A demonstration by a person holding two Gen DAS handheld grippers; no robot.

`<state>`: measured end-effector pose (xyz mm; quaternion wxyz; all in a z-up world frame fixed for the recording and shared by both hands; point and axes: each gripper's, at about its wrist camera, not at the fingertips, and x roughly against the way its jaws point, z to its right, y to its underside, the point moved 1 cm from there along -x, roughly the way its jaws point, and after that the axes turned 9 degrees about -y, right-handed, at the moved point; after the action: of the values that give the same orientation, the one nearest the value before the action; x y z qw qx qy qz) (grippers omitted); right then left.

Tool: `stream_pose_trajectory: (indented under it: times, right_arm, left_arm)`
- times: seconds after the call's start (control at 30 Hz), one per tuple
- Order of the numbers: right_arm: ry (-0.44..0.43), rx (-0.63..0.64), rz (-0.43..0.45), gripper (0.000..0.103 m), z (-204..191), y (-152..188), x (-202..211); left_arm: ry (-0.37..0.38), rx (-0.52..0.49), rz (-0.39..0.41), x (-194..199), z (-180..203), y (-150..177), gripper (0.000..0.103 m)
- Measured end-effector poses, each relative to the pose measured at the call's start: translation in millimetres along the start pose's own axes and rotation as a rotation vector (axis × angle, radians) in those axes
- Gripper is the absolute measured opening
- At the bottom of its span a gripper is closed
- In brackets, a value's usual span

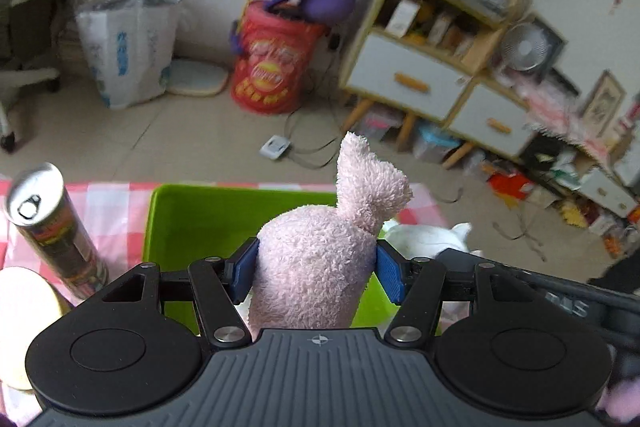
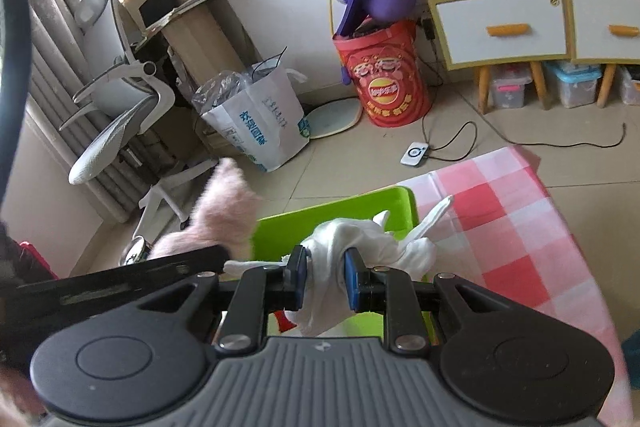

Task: Organize soft objects
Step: 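Lift the pink bunny and white cloth into the green bin while both tools release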

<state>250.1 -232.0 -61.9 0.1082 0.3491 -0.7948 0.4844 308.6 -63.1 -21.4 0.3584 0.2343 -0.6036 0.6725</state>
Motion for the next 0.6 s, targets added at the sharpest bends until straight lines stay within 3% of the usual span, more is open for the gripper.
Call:
stream_pose_trajectory:
  times: [0.17,0.6]
  right_arm:
    - [-0.004,0.039,-0.028,0.007,7.6,4.5,-24.5]
    - [0.010,0.072,-0.071,0.007,16.0,9.3,-43.7]
  left_arm:
    - [-0.067,-0.040,-0.061,-39.3,-0.8,5.3,0.061]
    - [-0.074,-0.041,-0.117,-62.8,-4.8,11.5,0.062]
